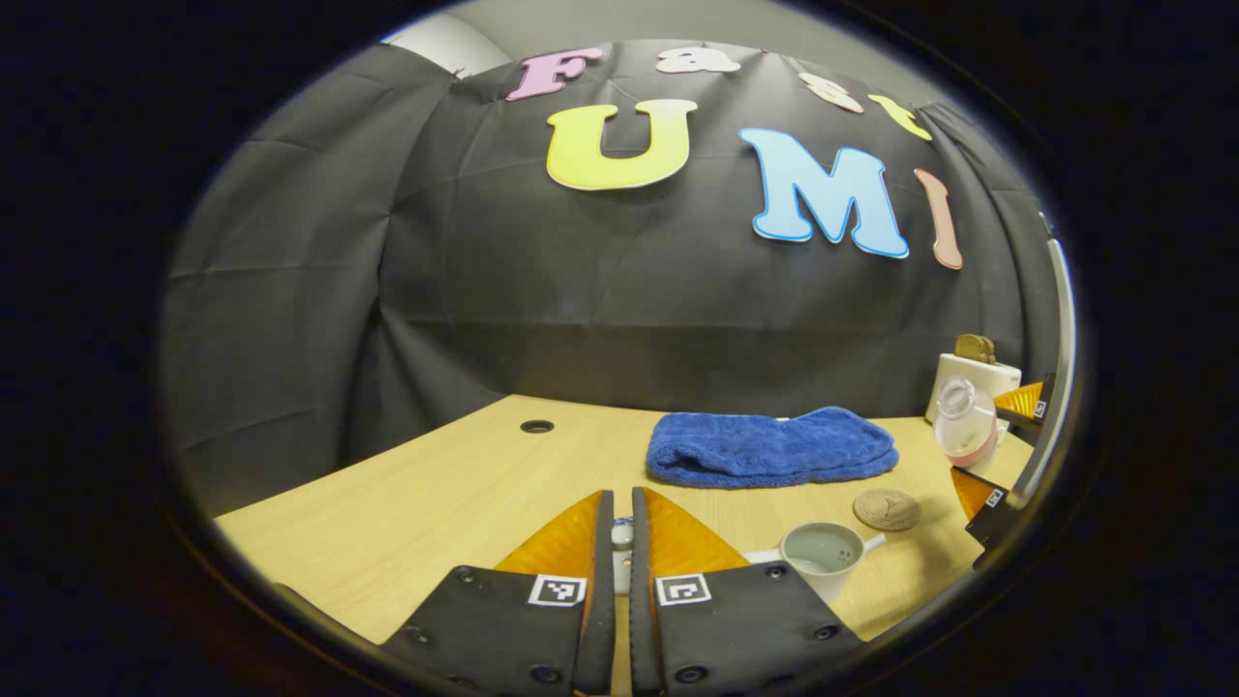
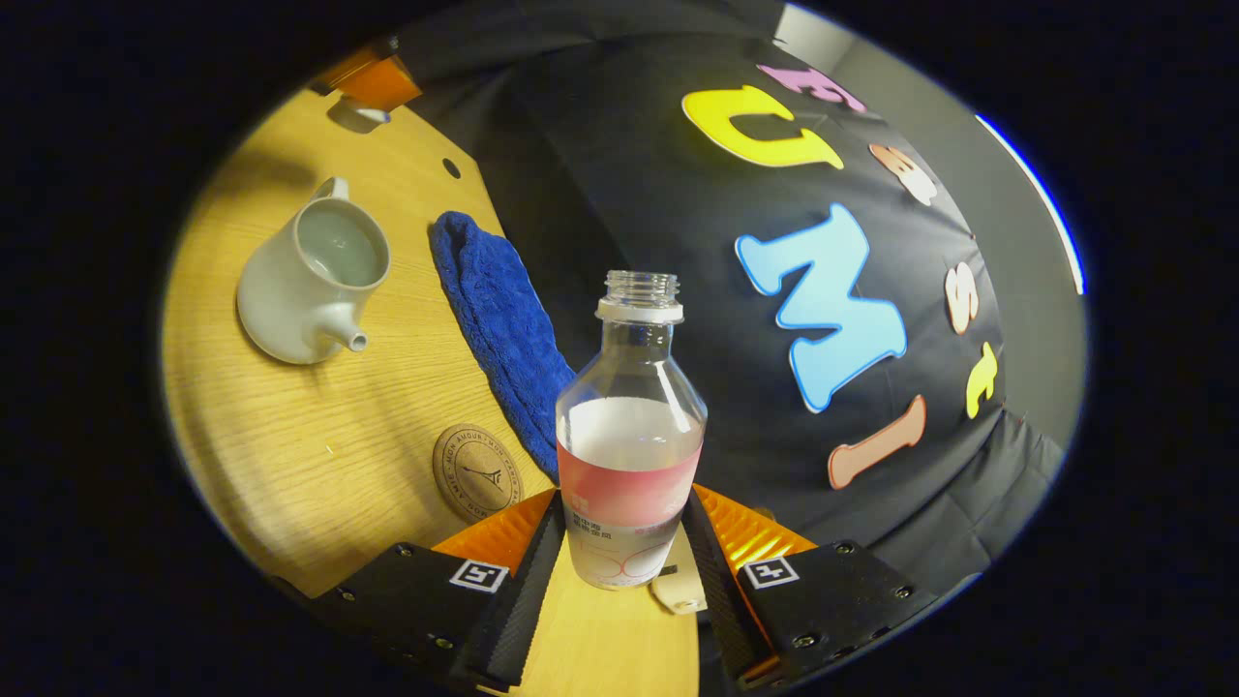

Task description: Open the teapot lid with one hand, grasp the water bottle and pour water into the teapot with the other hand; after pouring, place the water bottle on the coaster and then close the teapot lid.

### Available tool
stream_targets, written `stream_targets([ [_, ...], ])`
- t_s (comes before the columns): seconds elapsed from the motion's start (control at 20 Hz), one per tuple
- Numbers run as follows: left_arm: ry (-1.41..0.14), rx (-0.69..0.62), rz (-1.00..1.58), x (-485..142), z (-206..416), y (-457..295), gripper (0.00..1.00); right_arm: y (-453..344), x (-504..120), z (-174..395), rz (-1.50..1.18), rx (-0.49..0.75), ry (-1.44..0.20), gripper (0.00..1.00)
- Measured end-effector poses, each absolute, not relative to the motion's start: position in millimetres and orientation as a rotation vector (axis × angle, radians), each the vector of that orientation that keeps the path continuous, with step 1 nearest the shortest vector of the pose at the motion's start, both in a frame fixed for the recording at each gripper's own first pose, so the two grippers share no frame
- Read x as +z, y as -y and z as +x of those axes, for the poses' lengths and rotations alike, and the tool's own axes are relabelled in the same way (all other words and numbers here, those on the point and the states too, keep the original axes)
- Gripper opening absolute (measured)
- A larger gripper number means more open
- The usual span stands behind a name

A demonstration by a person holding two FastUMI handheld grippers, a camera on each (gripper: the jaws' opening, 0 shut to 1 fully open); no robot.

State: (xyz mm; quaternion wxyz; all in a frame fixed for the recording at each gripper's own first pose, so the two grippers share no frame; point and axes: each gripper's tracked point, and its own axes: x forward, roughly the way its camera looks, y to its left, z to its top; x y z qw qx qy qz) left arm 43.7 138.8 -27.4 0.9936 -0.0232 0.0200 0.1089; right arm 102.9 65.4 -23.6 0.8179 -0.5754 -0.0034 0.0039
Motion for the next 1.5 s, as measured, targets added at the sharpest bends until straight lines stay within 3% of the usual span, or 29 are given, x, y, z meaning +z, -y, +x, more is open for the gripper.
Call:
stream_targets([
  [0.9,-0.062,0.256,-0.022,-32.8,45.9,-148.8,0.13,-105.0,3.5,108.5,-1.647,0.000,0.320,0.73],
  [1.5,-0.083,0.260,-0.013,-38.7,47.7,-148.2,0.13,-117.2,12.2,104.7,-1.785,-0.019,0.433,0.73],
])
